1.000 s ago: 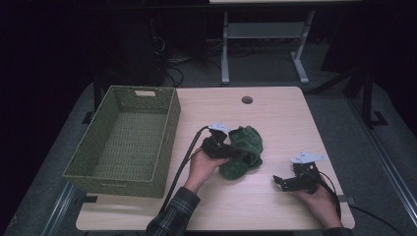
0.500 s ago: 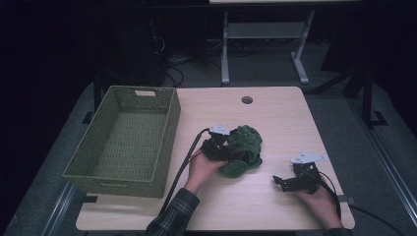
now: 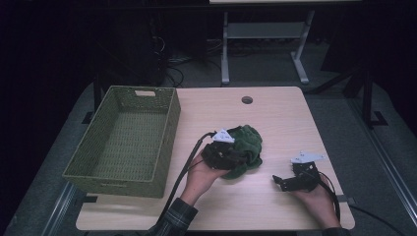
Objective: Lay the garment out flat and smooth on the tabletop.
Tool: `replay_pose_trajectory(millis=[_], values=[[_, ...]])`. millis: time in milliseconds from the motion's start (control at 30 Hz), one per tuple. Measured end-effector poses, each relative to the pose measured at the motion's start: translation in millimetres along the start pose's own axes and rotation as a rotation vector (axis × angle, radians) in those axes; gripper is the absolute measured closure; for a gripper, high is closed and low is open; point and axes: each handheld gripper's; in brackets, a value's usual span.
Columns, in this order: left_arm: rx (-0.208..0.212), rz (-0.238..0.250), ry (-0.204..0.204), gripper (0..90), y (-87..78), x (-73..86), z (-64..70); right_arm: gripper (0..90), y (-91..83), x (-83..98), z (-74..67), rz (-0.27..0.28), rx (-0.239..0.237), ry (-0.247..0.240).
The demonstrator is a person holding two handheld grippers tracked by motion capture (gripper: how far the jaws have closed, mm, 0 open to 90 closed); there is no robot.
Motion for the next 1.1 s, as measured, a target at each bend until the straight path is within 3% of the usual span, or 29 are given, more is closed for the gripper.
replay_pose_trajectory(millis=[233, 300, 433, 567, 733, 767, 933, 1100], values=[[0.006, -0.047, -0.007, 60.7, 18.8, 21.4, 8.1, 9.1, -3.5, -11.3, -9.1, 0.014, -0.054, -0.014], [-0.012, -0.069, -0.008, 58.7, 25.7, 27.3, 8.8, 13.5, -2.5, -16.0, -12.3, 0.035, -0.103, -0.024], [-0.036, -0.103, -0.002, 56.5, 33.4, 34.5, 2.3, 16.4, 2.8, -23.7, -17.2, 0.038, -0.142, -0.042], [-0.037, -0.101, -0.019, 56.7, 38.7, 39.0, -2.0, 21.4, 9.1, -31.3, -18.9, 0.049, -0.192, -0.051], [-0.046, -0.115, -0.013, 62.0, 43.3, 42.4, -6.7, 27.9, 15.8, -36.0, -21.2, 0.064, -0.228, -0.046], [-0.057, -0.117, -0.006, 65.3, 43.9, 42.8, -7.3, 30.7, 20.0, -39.2, -21.4, 0.054, -0.236, -0.067], [-0.054, -0.118, -0.021, 83.3, 43.5, 44.1, -13.5, 43.2, 28.8, -44.2, -22.0, 0.048, -0.249, -0.062], [-0.048, -0.134, -0.01, 88.0, 42.4, 41.7, -11.5, 70.8, 32.9, -45.9, -21.7, 0.041, -0.224, -0.089]])
Point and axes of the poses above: each handheld gripper's, and its own axes: y roughly forward along the jaws, x roughly out of its underside, z roughly to its right
